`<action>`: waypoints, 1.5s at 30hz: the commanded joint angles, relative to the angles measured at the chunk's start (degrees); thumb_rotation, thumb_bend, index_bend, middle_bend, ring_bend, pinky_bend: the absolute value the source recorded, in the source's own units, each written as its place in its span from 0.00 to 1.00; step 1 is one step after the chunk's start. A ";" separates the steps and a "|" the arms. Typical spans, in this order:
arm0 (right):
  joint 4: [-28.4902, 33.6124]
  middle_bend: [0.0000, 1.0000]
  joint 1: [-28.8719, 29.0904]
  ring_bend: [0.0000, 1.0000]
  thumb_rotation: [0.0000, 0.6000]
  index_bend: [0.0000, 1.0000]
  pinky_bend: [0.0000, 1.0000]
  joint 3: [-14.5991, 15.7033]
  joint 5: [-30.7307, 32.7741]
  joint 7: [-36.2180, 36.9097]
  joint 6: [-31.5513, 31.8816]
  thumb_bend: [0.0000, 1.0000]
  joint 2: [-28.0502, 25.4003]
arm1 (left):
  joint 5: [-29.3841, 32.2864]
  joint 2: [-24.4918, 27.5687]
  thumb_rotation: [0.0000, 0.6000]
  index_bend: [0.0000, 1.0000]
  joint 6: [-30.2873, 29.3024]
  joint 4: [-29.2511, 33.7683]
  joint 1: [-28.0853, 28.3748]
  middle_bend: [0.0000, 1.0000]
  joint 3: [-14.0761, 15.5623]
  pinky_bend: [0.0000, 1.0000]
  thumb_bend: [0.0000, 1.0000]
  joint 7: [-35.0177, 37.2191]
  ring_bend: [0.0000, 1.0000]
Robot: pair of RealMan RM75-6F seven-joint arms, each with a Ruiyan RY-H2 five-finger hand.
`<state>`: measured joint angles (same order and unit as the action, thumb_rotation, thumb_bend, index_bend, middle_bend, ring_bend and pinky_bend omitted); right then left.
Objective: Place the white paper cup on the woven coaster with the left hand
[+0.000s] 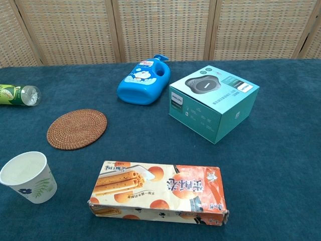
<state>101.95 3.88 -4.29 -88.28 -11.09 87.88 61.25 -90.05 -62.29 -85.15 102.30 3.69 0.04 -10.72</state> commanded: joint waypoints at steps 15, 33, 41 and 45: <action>-0.28 0.00 0.14 0.00 1.00 0.00 0.00 -0.27 0.99 -0.26 -0.49 0.00 0.38 | -14.43 -8.08 1.00 0.00 16.33 -10.08 14.18 0.00 3.06 0.13 0.00 -1.56 0.01; -0.50 0.00 0.33 0.00 1.00 0.00 0.00 -0.30 1.66 -0.89 -1.11 0.00 0.80 | -13.59 -14.47 1.00 0.10 20.98 -16.69 18.49 0.27 4.11 0.36 0.00 -0.57 0.34; -0.66 0.00 0.39 0.00 1.00 0.00 0.00 -0.41 2.02 -0.63 -1.28 0.00 0.81 | -12.26 -15.96 1.00 0.30 21.94 -18.34 19.38 0.45 3.76 0.41 0.00 -0.41 0.49; -0.74 0.00 0.46 0.00 1.00 0.00 0.00 -0.45 2.17 -0.59 -1.44 0.00 0.83 | -11.33 -16.17 1.00 0.30 21.41 -18.64 19.42 0.46 3.39 0.41 0.00 -0.08 0.49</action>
<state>101.22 4.33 -4.74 -86.13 -11.68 86.46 62.08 -101.56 -78.42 -63.61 83.73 23.09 3.53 -10.93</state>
